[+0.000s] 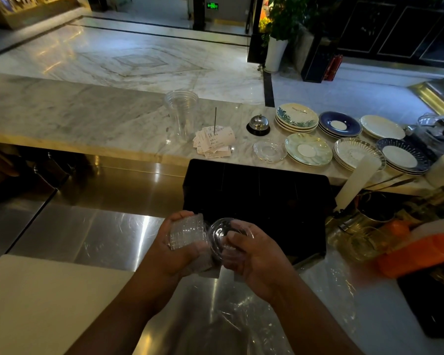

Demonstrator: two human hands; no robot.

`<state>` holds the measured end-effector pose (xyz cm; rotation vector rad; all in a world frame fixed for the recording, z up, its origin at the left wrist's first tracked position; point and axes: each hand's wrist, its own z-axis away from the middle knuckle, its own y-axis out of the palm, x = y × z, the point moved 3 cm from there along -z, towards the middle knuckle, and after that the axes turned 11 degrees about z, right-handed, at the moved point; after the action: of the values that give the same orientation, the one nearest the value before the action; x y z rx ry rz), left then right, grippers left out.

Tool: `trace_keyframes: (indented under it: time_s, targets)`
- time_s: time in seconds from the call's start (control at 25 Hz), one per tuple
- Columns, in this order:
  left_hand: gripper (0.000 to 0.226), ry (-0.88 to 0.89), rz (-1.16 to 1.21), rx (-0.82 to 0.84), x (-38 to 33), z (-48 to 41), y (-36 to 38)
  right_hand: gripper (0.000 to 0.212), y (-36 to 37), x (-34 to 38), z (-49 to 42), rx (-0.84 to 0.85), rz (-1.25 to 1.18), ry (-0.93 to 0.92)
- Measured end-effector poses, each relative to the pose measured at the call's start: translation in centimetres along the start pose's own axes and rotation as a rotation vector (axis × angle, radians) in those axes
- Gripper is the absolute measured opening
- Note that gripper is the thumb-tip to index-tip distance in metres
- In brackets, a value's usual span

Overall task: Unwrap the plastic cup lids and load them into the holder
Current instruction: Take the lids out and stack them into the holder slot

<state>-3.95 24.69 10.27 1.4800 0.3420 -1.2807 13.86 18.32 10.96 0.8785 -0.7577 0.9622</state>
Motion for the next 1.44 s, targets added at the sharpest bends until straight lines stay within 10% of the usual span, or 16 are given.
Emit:
trace_keyframes:
  time_s: [0.24,0.6,1.44]
  targets:
    - [0.075,-0.032,0.050,0.033,-0.2,-0.2,0.7,0.035,0.7,0.0,-0.2,-0.031,-0.101,0.035]
    - [0.080,0.039,-0.085,0.057,0.1,-0.4,1.0,0.029,3.8,0.1,0.3,-0.167,0.508,-0.207]
    - [0.077,0.024,-0.203,0.154,-0.6,0.2,1.1,0.049,2.8,0.5,1.1,0.221,0.126,0.002]
